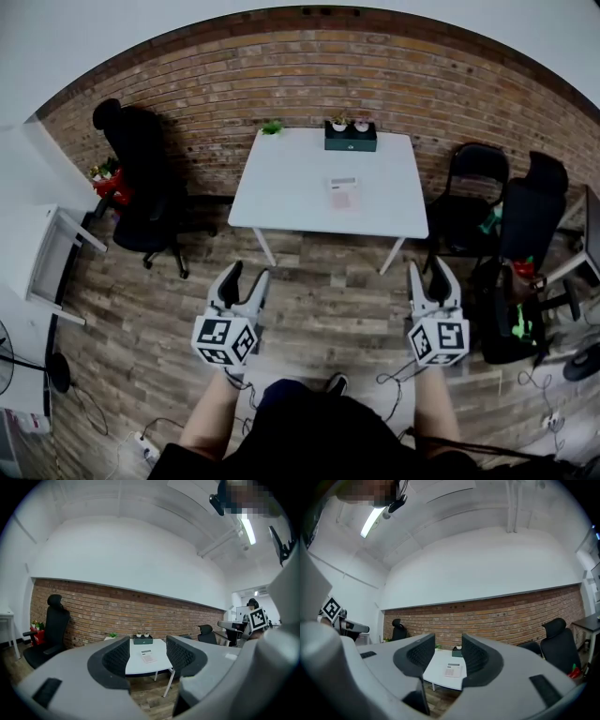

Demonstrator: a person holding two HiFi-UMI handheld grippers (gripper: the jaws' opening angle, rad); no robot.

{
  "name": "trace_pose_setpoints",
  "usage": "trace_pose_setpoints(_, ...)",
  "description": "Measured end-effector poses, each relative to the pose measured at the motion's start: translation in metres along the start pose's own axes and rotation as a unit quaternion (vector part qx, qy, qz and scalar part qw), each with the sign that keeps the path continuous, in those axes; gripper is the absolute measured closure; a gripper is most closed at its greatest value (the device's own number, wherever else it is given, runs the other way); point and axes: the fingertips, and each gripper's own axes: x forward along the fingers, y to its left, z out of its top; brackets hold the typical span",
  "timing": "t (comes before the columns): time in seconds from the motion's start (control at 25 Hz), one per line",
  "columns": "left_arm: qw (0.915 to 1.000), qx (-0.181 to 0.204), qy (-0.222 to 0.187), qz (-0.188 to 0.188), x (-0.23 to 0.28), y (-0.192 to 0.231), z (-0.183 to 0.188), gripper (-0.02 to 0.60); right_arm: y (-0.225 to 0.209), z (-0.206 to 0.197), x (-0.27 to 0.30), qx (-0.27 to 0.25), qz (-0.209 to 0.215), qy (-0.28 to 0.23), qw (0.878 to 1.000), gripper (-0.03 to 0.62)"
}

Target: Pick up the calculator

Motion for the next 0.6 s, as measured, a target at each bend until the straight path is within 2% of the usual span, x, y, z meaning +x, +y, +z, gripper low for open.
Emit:
trace_pose_setpoints(0.24, 0.9998, -0.009, 0.015, -0.005, 0.026, -0.012, -0.004, 0.350, -0.028, 0.001, 0.015, 0.003, -0.002, 0.001, 1.000, 0.415)
trace_pose_setpoints(0.6, 0.9990, -0.031, 0.026, -0.020, 0.111, 0.027, -0.019, 0.350, -0.062, -0.010, 0.073, -0.034, -0.051, 0.011, 0.998, 0.422)
